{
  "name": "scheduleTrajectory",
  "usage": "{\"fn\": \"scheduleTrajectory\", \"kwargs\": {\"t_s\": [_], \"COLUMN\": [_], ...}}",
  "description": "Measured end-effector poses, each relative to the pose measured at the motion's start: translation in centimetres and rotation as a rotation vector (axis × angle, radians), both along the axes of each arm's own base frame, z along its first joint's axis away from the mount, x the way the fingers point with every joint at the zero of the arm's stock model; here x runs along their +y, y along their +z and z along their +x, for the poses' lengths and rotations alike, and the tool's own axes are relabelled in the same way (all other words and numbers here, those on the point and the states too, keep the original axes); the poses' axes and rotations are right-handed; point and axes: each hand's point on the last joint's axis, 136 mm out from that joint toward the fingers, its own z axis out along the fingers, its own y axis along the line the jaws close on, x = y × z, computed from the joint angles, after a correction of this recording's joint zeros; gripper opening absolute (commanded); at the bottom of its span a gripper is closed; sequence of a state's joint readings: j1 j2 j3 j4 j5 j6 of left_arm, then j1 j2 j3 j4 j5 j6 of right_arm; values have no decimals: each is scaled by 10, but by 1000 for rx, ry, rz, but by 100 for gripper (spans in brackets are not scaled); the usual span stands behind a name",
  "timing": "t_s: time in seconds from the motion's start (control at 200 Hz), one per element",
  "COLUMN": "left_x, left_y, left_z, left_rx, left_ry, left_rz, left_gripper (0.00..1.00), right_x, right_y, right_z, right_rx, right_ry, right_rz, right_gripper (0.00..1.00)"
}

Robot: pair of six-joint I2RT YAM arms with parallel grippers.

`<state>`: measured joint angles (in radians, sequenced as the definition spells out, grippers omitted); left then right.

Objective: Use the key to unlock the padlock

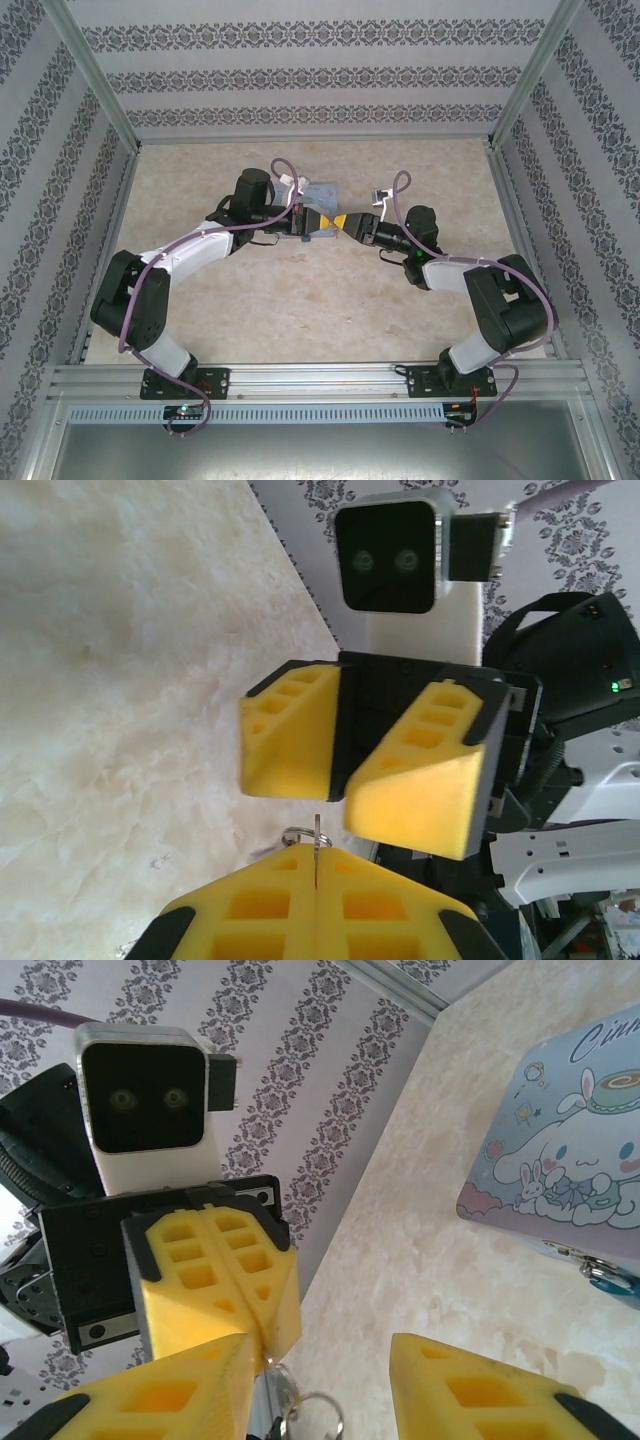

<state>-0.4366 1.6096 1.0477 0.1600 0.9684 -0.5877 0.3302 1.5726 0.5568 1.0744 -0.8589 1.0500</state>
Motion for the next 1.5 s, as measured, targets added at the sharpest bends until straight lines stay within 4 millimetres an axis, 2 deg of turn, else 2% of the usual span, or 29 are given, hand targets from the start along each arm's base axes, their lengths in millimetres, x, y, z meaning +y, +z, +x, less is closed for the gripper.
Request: {"fn": "scheduleTrajectory", "kwargs": {"t_s": [0.13,0.42,0.869,0.929,1.499], "left_x": [0,0,-1,-1,2], "left_y": [1,1,-5,-5,-5], "left_z": [0,0,2,2,4], "left_rx": [-4,-1,12,13,15], "left_ry": [-1,1,4,4,6], "left_rz": [-2,-3,2,2,-1], "left_gripper": [0,0,0,0,0], "right_x": [1,8,11,11,12], "right_y": [-2,7,0,1,0], "right_z": [2,-3,-2,-2,-7], "right_rx": [9,-15,-4,-6,-15], "right_ry": [2,22,31,32,51], "right_rz": [14,43,53,56,60], "right_gripper": [38,32,20,16,21]}}
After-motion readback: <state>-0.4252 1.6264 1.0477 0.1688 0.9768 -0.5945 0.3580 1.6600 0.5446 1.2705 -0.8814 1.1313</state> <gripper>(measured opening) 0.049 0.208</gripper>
